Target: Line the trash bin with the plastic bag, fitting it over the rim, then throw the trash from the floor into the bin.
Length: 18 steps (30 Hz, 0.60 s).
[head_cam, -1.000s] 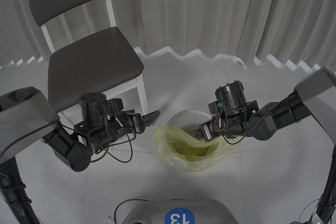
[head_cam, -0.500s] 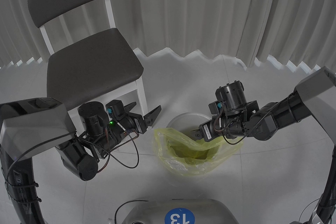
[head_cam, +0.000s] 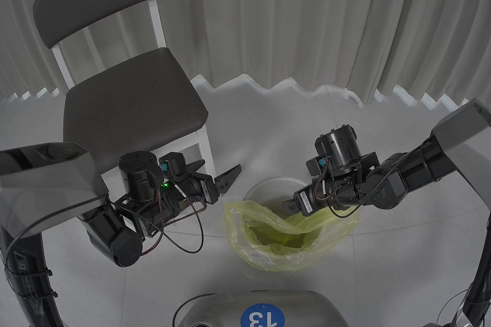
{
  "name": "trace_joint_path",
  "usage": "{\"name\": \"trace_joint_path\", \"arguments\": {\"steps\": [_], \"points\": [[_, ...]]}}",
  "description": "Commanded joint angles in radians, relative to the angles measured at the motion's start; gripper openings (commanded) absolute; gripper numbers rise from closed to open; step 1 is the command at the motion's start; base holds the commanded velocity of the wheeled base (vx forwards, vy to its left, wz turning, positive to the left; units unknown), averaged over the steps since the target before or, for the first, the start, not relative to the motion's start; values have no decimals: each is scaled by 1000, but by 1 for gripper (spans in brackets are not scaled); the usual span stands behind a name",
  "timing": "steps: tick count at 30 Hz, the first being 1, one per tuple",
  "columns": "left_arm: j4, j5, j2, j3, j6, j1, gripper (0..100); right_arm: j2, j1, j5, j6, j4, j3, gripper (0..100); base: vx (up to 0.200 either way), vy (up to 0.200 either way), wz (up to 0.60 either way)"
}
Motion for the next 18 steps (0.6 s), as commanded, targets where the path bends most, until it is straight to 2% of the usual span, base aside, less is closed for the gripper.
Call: {"name": "trace_joint_path", "arguments": {"steps": [1,4,12,18], "points": [[401,-6,-223,-88,-143,-20,100,-23,10,2,-33,17,53,100,0,0,0],[545,2,-240,-164,-229,-17,100,-11,11,2,-48,15,62,100,0,0,0],[531,0,-228,-195,-247,-2,100,72,28,14,-53,6,44,100,0,0,0],[580,-3,-232,-224,-233,0,100,133,40,17,-65,4,19,100,0,0,0]]}}
